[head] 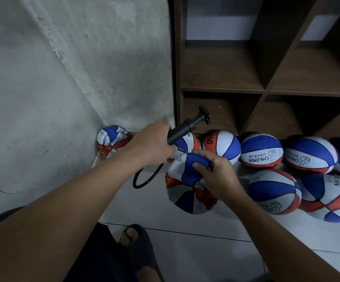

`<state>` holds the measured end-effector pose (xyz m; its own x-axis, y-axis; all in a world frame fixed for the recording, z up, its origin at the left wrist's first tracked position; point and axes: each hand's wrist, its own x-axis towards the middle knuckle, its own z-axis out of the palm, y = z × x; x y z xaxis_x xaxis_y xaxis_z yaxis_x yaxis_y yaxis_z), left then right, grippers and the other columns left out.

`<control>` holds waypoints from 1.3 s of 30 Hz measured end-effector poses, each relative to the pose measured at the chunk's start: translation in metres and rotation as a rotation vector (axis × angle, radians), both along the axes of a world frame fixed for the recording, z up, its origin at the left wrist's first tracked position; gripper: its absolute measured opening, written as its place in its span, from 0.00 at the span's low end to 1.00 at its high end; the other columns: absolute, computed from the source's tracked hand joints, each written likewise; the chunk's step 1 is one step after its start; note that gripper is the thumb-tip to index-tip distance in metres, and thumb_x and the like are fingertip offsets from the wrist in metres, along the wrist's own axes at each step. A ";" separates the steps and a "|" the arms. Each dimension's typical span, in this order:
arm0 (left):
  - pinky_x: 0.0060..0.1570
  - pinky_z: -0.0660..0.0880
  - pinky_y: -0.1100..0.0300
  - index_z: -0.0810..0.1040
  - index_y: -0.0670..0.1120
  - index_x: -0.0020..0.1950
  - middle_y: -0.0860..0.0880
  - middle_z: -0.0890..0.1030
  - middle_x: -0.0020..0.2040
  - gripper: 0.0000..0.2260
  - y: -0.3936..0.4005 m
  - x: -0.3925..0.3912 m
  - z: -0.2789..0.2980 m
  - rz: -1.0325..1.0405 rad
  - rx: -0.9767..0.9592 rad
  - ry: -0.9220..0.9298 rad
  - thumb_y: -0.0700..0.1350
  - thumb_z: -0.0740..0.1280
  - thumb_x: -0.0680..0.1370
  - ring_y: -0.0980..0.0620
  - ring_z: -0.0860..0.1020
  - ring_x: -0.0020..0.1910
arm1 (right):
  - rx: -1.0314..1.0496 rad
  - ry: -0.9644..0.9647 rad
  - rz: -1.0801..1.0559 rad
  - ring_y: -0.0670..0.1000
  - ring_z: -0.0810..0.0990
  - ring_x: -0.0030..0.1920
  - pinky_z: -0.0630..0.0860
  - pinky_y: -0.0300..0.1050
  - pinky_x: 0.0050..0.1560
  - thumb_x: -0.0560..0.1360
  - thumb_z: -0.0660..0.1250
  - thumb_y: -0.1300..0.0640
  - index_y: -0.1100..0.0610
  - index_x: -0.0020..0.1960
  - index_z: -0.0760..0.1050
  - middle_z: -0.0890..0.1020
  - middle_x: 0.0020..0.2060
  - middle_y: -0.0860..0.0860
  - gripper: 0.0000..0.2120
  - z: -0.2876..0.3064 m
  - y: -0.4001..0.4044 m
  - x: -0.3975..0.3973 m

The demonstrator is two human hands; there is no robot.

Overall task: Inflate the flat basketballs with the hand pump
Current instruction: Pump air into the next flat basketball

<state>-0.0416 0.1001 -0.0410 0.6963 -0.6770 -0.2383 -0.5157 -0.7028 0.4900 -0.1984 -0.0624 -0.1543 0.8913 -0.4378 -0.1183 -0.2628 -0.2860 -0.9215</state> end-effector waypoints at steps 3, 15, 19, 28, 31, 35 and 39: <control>0.37 0.81 0.54 0.74 0.51 0.53 0.50 0.83 0.45 0.08 -0.001 -0.002 -0.006 -0.026 0.046 -0.005 0.47 0.73 0.81 0.55 0.86 0.32 | -0.031 0.014 0.024 0.41 0.81 0.63 0.82 0.48 0.65 0.84 0.69 0.56 0.44 0.71 0.80 0.84 0.61 0.38 0.17 -0.006 -0.007 -0.003; 0.40 0.84 0.50 0.75 0.49 0.51 0.50 0.83 0.42 0.09 -0.014 0.005 -0.016 -0.062 0.035 -0.005 0.47 0.75 0.79 0.55 0.85 0.33 | -0.056 -0.070 -0.018 0.47 0.83 0.48 0.83 0.54 0.51 0.84 0.69 0.56 0.45 0.52 0.80 0.84 0.45 0.45 0.06 -0.007 -0.001 0.006; 0.36 0.81 0.53 0.75 0.48 0.51 0.50 0.83 0.40 0.09 -0.013 0.006 -0.017 -0.052 0.032 0.006 0.48 0.74 0.80 0.56 0.85 0.31 | -0.089 -0.076 -0.012 0.47 0.83 0.46 0.82 0.53 0.49 0.84 0.69 0.56 0.47 0.50 0.81 0.84 0.44 0.45 0.06 -0.006 0.000 0.009; 0.42 0.85 0.50 0.75 0.49 0.53 0.51 0.86 0.42 0.09 -0.012 0.006 -0.019 -0.043 0.027 0.008 0.49 0.74 0.80 0.56 0.86 0.33 | -0.068 -0.131 0.007 0.47 0.84 0.48 0.81 0.43 0.49 0.84 0.69 0.57 0.46 0.52 0.81 0.84 0.45 0.43 0.06 -0.001 0.003 0.011; 0.40 0.84 0.51 0.75 0.50 0.53 0.51 0.86 0.43 0.09 -0.011 0.007 -0.020 -0.036 0.024 0.012 0.49 0.74 0.80 0.56 0.85 0.32 | -0.082 -0.133 0.012 0.46 0.84 0.49 0.82 0.45 0.50 0.84 0.69 0.57 0.47 0.53 0.82 0.84 0.46 0.43 0.05 -0.002 0.004 0.010; 0.34 0.78 0.58 0.75 0.50 0.53 0.50 0.86 0.42 0.09 -0.009 0.007 -0.019 -0.021 0.011 0.042 0.47 0.74 0.81 0.57 0.85 0.31 | -0.069 -0.143 0.007 0.46 0.84 0.50 0.83 0.48 0.51 0.84 0.69 0.57 0.48 0.54 0.82 0.85 0.47 0.43 0.05 -0.002 0.003 0.010; 0.35 0.78 0.58 0.74 0.50 0.54 0.50 0.86 0.42 0.09 -0.009 0.006 -0.020 -0.028 0.006 0.054 0.47 0.74 0.81 0.57 0.85 0.31 | -0.069 -0.143 0.006 0.47 0.84 0.50 0.83 0.53 0.52 0.84 0.69 0.57 0.48 0.54 0.83 0.85 0.47 0.43 0.05 -0.003 0.003 0.011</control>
